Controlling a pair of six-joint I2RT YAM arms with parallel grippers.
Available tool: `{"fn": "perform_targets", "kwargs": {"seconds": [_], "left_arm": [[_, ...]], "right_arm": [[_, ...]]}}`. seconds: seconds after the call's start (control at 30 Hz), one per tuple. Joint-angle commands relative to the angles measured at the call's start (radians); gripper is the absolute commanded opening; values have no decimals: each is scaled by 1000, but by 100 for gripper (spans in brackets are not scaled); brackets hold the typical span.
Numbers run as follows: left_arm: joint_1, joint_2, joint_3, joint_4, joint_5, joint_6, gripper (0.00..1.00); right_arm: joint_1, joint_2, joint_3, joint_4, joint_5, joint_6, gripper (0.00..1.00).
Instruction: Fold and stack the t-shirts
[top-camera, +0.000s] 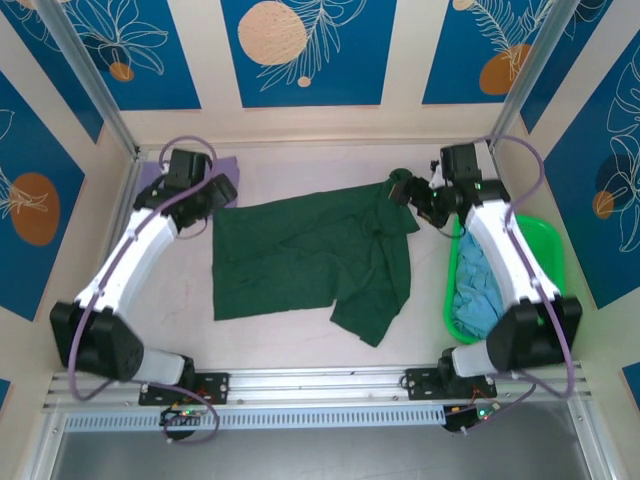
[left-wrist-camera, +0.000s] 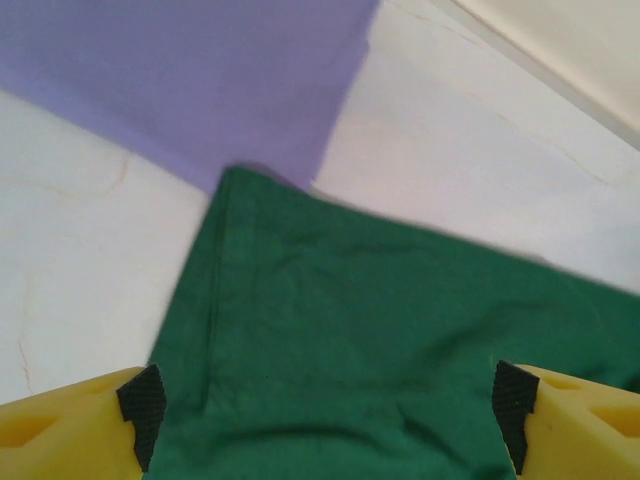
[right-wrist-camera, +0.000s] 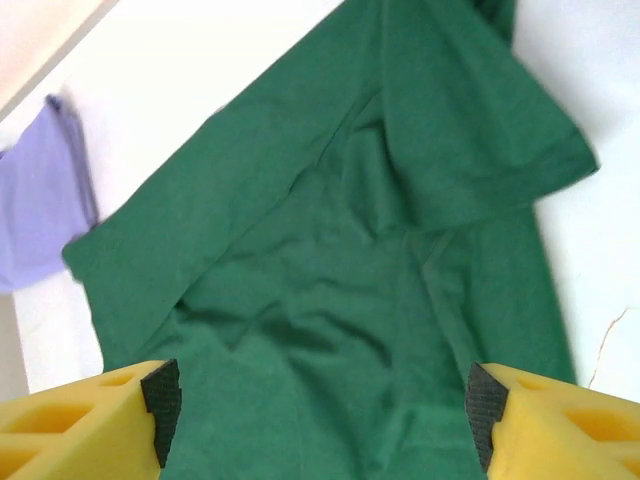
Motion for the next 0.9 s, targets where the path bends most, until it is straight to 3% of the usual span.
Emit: {"fn": "perform_targets", "kwargs": {"seconds": [0.0,0.17,0.27,0.37,0.47,0.57,0.67,0.73,0.8,0.87], "left_arm": [[-35,-7,-157,47,43,-18,86],[-27,-14,-283,107,132,-39,87],[0,25,-279,135,194,-90,81],[7,67,-273,194,184,-167,77],[11,138,-258,215,188,-231,71],[27,205,-216,145,242,-207,68],[52,242,-200,121,304,-156,60],[74,248,-208,133,331,-141,61],[102,267,-209,142,366,-135,61],[115,272,-209,147,365,-124,63]], "right_arm": [[15,27,-151,67,3,28,74],[18,124,-169,63,31,52,69],[12,226,-117,93,46,72,68],[-12,334,-45,115,50,101,66],[-51,345,-76,208,42,159,67],[-92,321,-150,275,3,227,70],[-112,343,-131,240,-29,191,71],[-130,363,-112,196,-23,190,70],[-166,367,-125,221,-103,231,68],[-175,348,-145,261,-70,240,66]]}}
